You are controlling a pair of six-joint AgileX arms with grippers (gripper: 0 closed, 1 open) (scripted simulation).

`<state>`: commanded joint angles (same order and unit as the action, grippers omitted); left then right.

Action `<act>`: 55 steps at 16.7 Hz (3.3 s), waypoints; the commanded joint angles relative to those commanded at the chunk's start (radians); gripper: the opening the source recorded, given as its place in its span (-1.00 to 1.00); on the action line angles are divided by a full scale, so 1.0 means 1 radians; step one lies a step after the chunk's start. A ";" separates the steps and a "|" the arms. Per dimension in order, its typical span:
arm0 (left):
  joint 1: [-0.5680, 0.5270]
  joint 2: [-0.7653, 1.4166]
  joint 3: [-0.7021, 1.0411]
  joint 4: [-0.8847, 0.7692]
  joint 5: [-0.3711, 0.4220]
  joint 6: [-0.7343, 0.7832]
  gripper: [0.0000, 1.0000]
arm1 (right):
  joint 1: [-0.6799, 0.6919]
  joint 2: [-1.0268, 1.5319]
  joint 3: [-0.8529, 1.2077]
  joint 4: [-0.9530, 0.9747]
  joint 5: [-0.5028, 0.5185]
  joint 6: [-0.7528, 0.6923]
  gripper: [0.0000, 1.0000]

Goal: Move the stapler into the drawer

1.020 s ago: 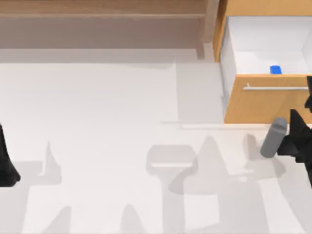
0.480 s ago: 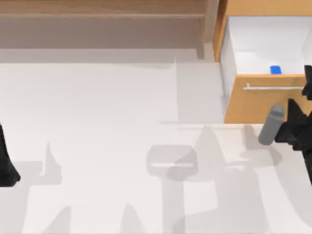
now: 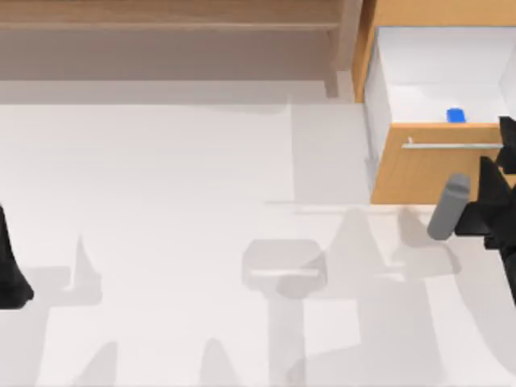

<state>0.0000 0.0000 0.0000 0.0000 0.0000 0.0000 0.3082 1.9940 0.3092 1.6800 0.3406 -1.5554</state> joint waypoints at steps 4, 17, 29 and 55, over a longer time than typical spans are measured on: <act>0.000 0.000 0.000 0.000 0.000 0.000 1.00 | 0.000 0.000 0.000 0.000 0.000 0.000 -0.51; 0.000 0.000 0.000 0.000 0.000 0.000 1.00 | 0.000 0.003 0.002 -0.004 0.000 0.003 -1.00; 0.000 0.000 0.000 0.000 0.000 0.000 1.00 | -0.069 0.079 0.247 -0.174 -0.069 0.002 -1.00; 0.000 0.000 0.000 0.000 0.000 0.000 1.00 | -0.134 0.277 0.715 -0.450 -0.133 0.002 -1.00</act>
<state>0.0000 0.0000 0.0000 0.0000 0.0000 0.0000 0.1747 2.2707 1.0244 1.2301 0.2074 -1.5535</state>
